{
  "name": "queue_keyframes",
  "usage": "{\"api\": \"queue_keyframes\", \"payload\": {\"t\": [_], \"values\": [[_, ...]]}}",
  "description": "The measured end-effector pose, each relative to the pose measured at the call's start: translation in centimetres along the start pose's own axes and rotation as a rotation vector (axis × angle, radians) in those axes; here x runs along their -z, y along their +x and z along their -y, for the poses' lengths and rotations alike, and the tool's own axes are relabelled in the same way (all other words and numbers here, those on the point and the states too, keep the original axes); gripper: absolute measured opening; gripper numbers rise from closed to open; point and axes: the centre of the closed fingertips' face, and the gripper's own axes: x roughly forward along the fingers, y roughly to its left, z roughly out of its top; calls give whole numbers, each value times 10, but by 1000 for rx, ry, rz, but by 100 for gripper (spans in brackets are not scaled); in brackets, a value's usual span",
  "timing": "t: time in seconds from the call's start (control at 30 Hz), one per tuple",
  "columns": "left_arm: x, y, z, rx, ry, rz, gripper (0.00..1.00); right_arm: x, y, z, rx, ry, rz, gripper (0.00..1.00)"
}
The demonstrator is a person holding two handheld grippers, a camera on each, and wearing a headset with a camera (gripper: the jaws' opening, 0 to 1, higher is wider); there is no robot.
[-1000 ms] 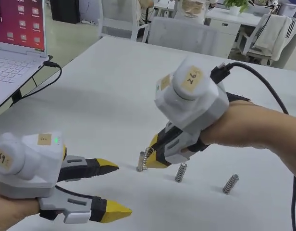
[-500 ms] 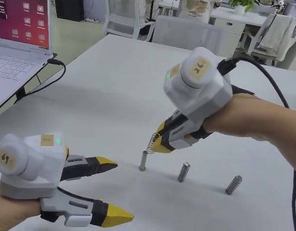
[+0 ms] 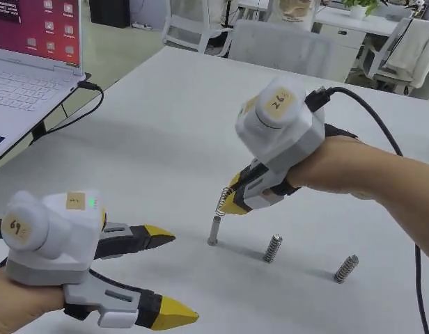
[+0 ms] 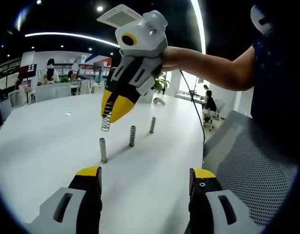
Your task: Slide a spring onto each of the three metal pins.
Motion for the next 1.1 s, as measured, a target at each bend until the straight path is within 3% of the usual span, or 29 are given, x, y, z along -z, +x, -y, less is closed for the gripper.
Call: {"api": "queue_keyframes", "payload": {"t": [1.1], "values": [[7, -7, -3, 1, -11, -13, 69, 10, 25, 2, -37, 32, -45, 8]]}}
